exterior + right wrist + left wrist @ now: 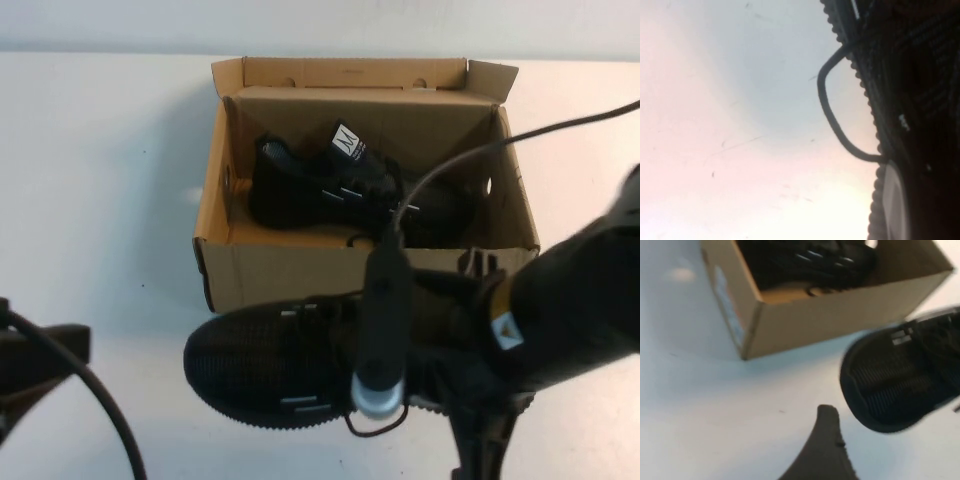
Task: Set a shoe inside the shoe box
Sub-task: Hand over the shoe
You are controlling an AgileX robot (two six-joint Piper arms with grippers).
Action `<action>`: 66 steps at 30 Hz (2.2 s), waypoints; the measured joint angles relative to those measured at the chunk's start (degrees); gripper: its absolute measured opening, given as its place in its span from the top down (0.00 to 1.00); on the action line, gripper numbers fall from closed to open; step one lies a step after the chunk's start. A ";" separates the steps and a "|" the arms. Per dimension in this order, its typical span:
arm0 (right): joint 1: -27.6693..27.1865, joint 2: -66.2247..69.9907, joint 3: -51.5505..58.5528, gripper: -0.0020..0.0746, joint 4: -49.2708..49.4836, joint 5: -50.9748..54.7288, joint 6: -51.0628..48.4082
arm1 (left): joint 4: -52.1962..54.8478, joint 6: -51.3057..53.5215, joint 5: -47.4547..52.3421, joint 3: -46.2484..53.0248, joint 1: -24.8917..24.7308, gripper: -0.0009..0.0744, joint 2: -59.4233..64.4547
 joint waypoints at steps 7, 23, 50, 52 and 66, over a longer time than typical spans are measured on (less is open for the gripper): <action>0.00 -6.63 0.00 0.97 -2.53 1.74 0.00 | -10.97 0.25 3.00 0.00 0.00 0.25 4.43; 0.00 -7.58 0.00 0.97 -5.34 3.74 0.00 | -28.33 7.41 6.22 0.00 0.00 0.25 24.12; 0.00 -7.60 0.03 0.97 -9.38 -1.19 3.84 | -36.06 14.97 6.13 0.00 -1.34 0.24 33.03; 0.00 -7.60 0.03 0.97 -9.38 -1.19 3.94 | -36.21 15.00 4.96 0.00 -1.87 0.24 33.03; 0.00 -7.71 -3.83 0.97 -10.52 0.93 5.42 | -37.73 15.22 1.24 0.00 -2.67 0.24 33.22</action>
